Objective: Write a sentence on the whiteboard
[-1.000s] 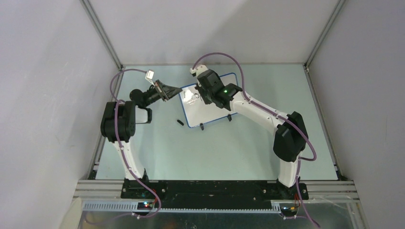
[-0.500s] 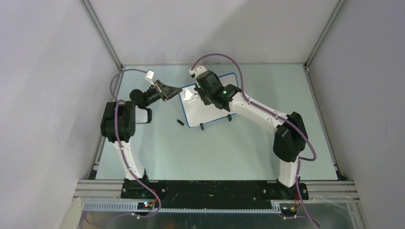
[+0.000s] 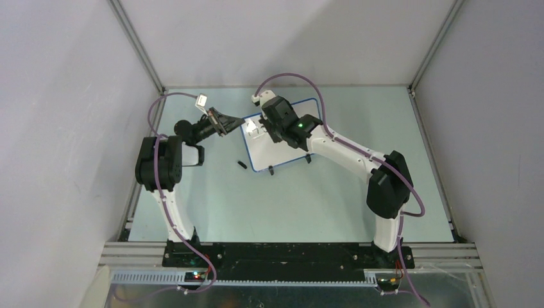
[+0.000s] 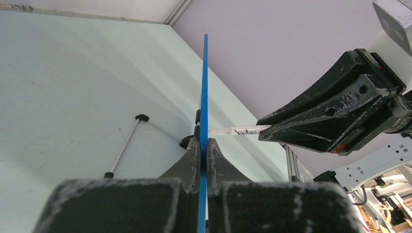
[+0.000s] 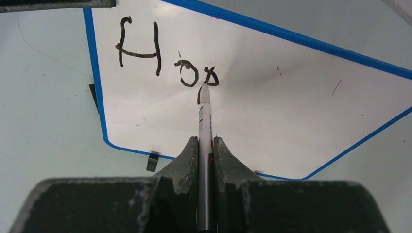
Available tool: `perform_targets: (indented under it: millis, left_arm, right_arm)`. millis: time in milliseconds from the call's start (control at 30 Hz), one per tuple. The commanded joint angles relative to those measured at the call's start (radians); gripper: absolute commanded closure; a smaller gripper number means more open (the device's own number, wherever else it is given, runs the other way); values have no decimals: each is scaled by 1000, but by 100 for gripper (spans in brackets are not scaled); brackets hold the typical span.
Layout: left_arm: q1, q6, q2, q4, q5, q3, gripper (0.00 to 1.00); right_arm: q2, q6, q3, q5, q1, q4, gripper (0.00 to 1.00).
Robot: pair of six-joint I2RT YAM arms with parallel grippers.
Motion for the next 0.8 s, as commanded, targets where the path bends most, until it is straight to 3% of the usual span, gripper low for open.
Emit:
perform_targets:
  millis: [0, 367, 767]
  left_arm:
    - [-4, 1, -4, 54, 28, 17, 100]
    - [-3, 0, -4, 54, 29, 17, 100]
    - [-4, 0, -4, 55, 28, 16, 100]
  right_arm:
    - [-42, -11, -1, 10, 2, 30, 100]
    - [-149, 18, -80, -38, -48, 71, 100]
    - [-85, 17, -29, -45, -58, 56, 100]
